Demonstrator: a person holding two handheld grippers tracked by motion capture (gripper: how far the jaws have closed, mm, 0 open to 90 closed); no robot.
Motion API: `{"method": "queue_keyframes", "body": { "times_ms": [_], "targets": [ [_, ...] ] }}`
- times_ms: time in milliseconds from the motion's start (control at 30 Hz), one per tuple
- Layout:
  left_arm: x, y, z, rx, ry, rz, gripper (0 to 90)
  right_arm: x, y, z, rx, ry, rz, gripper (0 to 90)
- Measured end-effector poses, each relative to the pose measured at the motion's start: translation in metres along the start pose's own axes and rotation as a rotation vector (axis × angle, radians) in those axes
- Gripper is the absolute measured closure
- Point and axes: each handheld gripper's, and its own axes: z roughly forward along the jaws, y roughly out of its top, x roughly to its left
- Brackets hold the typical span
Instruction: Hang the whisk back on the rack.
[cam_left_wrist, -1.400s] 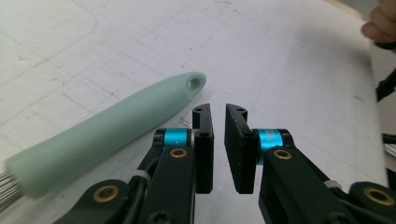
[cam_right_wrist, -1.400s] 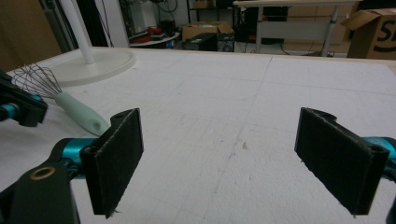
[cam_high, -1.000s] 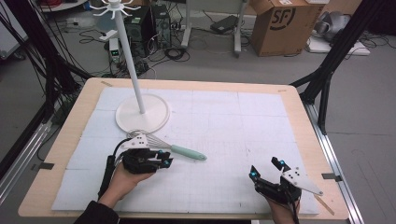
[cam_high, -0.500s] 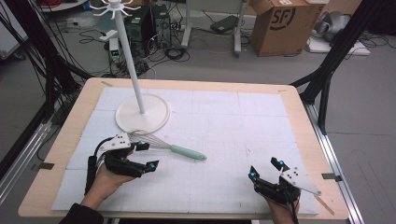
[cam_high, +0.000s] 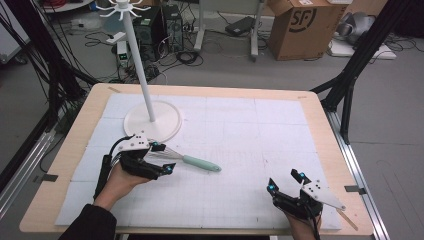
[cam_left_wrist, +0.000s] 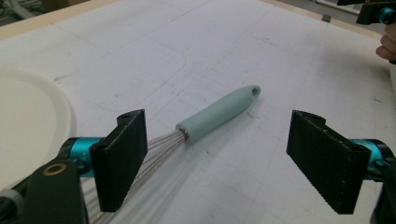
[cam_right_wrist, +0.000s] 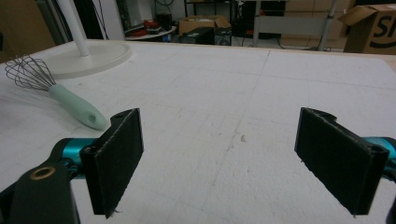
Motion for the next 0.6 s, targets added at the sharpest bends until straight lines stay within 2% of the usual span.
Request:
{"method": "queue_keyframes", "body": {
  "times_ms": [100, 133, 167, 233, 267, 367, 600],
  "targets": [
    [0.001, 0.009, 0.008, 0.036, -0.014, 0.047, 25.5, -0.001, 0.0, 0.0, -0.003, 0.001, 0.004, 14.1],
    [0.002, 0.011, 0.011, 0.029, -0.024, 0.048, 25.6, 0.0, 0.0, 0.0, -0.003, 0.002, 0.005, 14.2],
    [0.003, 0.014, 0.013, 0.043, -0.034, 0.052, 25.7, 0.0, 0.0, 0.0, -0.004, 0.003, 0.004, 14.2],
    [0.002, 0.019, 0.019, 0.066, -0.029, 0.067, 25.3, -0.001, 0.0, -0.001, -0.006, 0.006, -0.001, 14.2],
    [0.003, 0.022, 0.021, 0.065, -0.035, 0.071, 25.3, -0.001, 0.001, -0.001, -0.007, 0.007, -0.001, 14.2],
    [0.006, 0.027, 0.03, 0.1, -0.052, 0.076, 28.3, -0.001, 0.001, -0.001, -0.008, 0.006, -0.002, 14.1],
    [0.011, 0.032, 0.048, 0.158, -0.084, 0.099, 30.7, -0.003, 0.001, -0.003, -0.015, 0.007, 0.011, 14.2]
  ]
}}
